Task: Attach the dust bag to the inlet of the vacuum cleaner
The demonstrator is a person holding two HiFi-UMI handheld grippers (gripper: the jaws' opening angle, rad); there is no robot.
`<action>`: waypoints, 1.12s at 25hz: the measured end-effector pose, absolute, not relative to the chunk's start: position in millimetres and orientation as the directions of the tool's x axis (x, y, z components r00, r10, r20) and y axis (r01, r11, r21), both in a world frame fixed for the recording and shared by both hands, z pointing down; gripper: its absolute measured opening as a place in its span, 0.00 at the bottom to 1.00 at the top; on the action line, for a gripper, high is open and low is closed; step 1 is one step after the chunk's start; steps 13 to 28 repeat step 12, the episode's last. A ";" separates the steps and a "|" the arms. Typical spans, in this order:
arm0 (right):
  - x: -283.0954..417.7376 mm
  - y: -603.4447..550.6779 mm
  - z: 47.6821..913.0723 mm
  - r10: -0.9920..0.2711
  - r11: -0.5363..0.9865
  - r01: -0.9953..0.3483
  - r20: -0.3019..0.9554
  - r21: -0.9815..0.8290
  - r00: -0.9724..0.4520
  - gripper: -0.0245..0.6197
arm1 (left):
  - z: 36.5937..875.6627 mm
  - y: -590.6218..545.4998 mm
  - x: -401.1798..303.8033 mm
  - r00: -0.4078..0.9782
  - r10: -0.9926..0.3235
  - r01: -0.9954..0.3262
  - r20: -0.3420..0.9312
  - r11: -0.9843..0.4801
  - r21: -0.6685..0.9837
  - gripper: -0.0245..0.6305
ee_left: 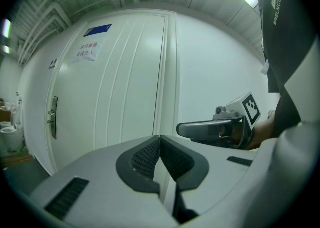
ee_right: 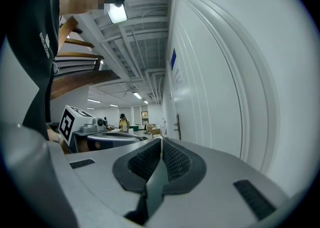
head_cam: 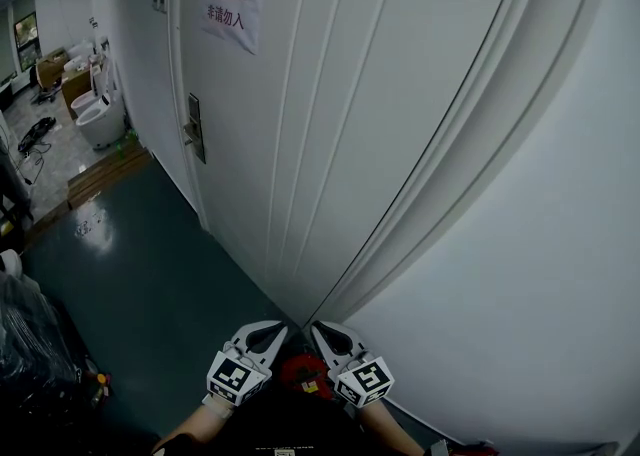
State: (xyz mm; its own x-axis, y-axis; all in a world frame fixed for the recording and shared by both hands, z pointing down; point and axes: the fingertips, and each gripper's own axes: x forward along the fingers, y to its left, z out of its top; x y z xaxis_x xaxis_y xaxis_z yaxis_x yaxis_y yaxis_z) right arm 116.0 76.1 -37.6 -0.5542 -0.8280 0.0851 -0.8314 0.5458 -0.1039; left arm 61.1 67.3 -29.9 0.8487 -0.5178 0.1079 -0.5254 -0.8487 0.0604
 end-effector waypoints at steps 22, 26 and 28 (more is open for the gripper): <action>110.5 83.8 -38.6 -0.804 0.582 -0.808 0.083 -0.094 -0.589 0.09 | -30.7 79.1 55.0 0.832 -0.543 -0.551 0.117 -0.833 0.049 0.06; 110.5 83.8 -38.6 -0.804 0.582 -0.808 0.083 -0.094 -0.589 0.09 | -30.7 79.1 55.0 0.832 -0.543 -0.551 0.117 -0.833 0.049 0.06; 110.5 83.8 -38.6 -0.804 0.582 -0.808 0.083 -0.094 -0.589 0.09 | -30.7 79.1 55.0 0.832 -0.543 -0.551 0.117 -0.833 0.049 0.06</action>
